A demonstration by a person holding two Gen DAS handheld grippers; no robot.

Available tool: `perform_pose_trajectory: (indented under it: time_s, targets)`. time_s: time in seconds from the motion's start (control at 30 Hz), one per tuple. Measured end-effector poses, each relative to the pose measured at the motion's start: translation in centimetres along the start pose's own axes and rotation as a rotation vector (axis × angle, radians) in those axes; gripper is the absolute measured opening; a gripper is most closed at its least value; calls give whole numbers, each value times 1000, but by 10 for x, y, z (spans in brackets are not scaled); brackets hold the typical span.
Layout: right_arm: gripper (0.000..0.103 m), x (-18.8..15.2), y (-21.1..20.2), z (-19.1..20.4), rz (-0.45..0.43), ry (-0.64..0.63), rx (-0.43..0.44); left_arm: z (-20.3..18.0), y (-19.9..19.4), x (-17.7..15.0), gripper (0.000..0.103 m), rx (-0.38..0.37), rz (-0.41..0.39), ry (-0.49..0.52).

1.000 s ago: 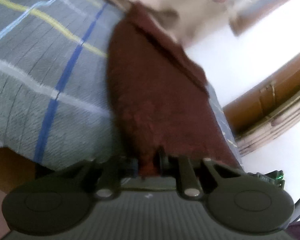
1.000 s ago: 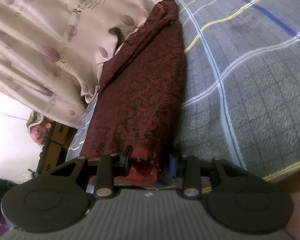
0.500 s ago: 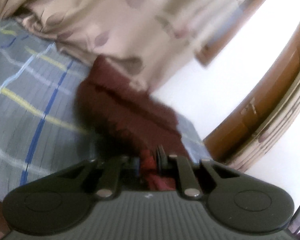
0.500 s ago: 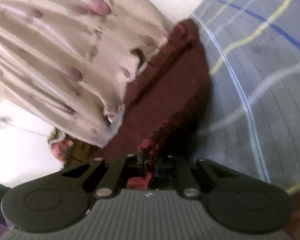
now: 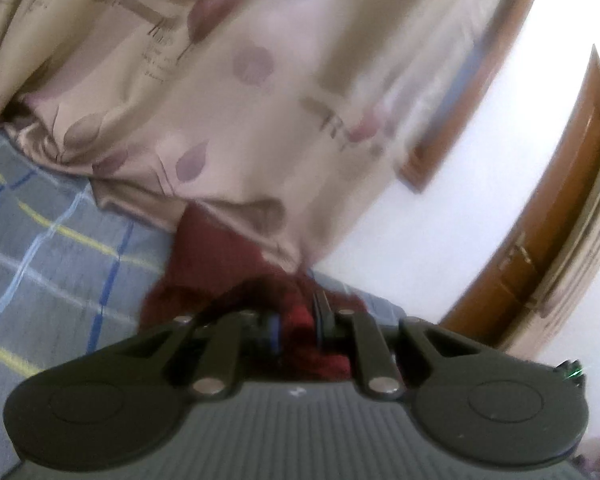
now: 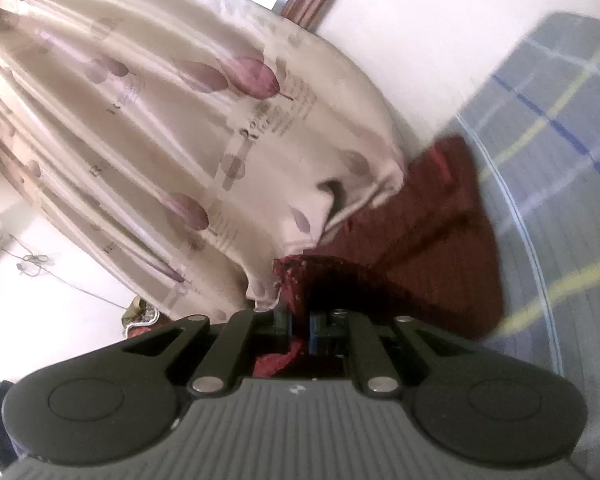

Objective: Fold small clothes

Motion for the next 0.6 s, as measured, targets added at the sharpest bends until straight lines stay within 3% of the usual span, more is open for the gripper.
perform_pose_trajectory:
  time_s: [0.37, 0.6]
  targets:
    - [14, 83, 92, -10, -16, -45, -46, 32, 93, 43, 15, 68, -12, 11]
    - [14, 126, 138, -42, -27, -24, -89, 53, 158, 58, 15, 111, 22, 23]
Point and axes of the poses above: each gripper's, at about its wrist camera, not at the fingertips, and y roughly the way its jaws point, z to its left, x to its top, the point moved 6 cm from there along y, roughly the way its jaws point, and after that the axes turned 13 degrees about y, right-handed, at the moved point
